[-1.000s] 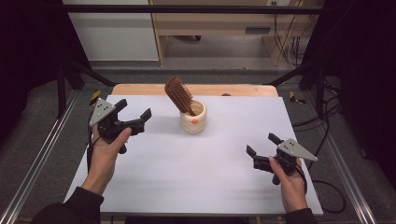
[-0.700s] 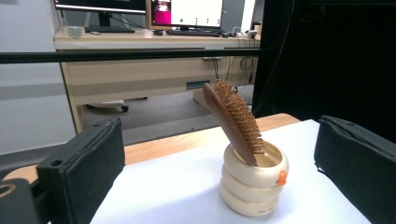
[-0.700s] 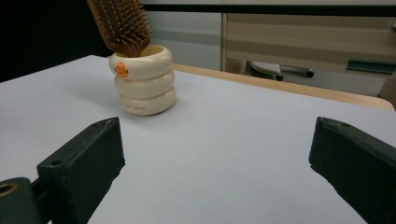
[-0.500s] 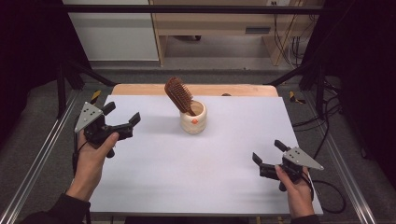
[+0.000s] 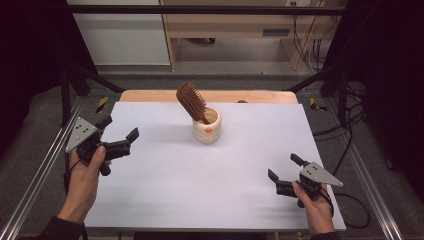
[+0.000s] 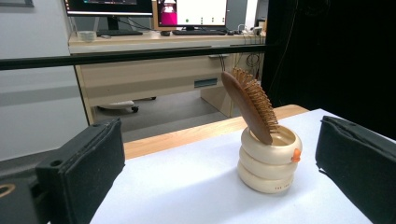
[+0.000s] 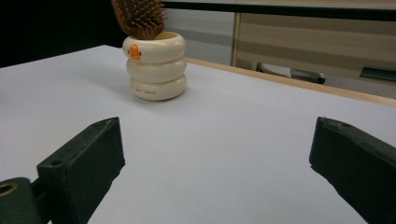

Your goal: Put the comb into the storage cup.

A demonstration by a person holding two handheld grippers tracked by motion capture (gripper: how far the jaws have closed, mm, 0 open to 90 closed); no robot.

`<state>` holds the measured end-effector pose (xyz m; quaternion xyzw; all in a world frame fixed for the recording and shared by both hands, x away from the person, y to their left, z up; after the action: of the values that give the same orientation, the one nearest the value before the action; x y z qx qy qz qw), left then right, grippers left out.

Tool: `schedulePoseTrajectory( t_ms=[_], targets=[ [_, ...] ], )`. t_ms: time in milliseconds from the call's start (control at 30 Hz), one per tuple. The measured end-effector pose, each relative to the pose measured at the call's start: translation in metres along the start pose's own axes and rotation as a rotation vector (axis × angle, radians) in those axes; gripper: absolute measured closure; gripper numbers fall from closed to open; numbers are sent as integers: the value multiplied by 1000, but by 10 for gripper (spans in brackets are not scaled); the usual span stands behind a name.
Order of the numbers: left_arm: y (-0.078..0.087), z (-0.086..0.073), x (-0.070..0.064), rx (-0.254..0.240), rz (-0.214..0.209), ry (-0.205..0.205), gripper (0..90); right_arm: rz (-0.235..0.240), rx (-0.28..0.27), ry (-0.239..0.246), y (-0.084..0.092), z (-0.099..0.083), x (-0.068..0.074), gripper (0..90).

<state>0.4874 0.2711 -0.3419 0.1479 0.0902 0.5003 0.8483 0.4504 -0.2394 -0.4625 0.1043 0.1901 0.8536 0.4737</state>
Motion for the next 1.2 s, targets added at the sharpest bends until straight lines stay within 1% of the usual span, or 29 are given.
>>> schedulePoseTrajectory(
  t_ms=[133, 167, 267, 433, 600, 700, 833, 1033, 1067, 1100, 1133, 1167, 1200],
  targets=[
    [4, -8, 3, 6, 9, -8, 13, 5, 2, -1, -1, -2, 1, 35],
    [4, -11, 3, 5, 4, -4, 13, 7, 4, -1, -1, -2, 1, 35],
    [6, -17, 3, 4, 11, -12, 13, 8, 8, 9, -2, -3, 2, 36],
    [8, -28, 4, 5, 3, -14, 13, 16, 12, 14, -4, -3, 3, 36],
    [11, -35, 8, 5, 4, -21, 14, 21, 12, 13, -3, -4, 3, 36],
    [14, -39, 11, 2, 12, -16, 14, 24, 11, 13, -3, -4, 4, 36],
    [17, -45, 14, -3, 12, -7, 14, 25, 13, 15, -4, -4, 4, 36],
    [21, -59, 21, -3, 16, 3, 14, 28, 14, 17, -4, -5, 4, 36],
    [22, -62, 22, 0, 23, 5, 14, 28, 15, 17, -4, -6, 4, 36],
    [23, -64, 23, -1, 18, 12, 14, 28, 15, 17, -4, -6, 4, 36],
    [24, -65, 24, -4, 24, 12, 14, 29, 15, 17, -4, -6, 4, 36],
    [24, -67, 24, -4, 19, 15, 14, 29, 15, 17, -4, -6, 4, 36],
    [25, -68, 25, -4, 23, 15, 15, 29, 14, 16, -4, -6, 4, 36]
  ],
)
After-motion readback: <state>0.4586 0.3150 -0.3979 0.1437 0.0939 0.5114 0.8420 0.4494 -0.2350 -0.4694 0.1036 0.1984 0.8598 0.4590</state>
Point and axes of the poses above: each handheld gripper's, and its own axes: y roughly backward along the jaws, z roughly out of its top, x roughly to its left, the point moved 4 cm from there along -y, roughly forward along the jaws, and after that the axes turned 13 degrees about x, right-handed, at the moved point
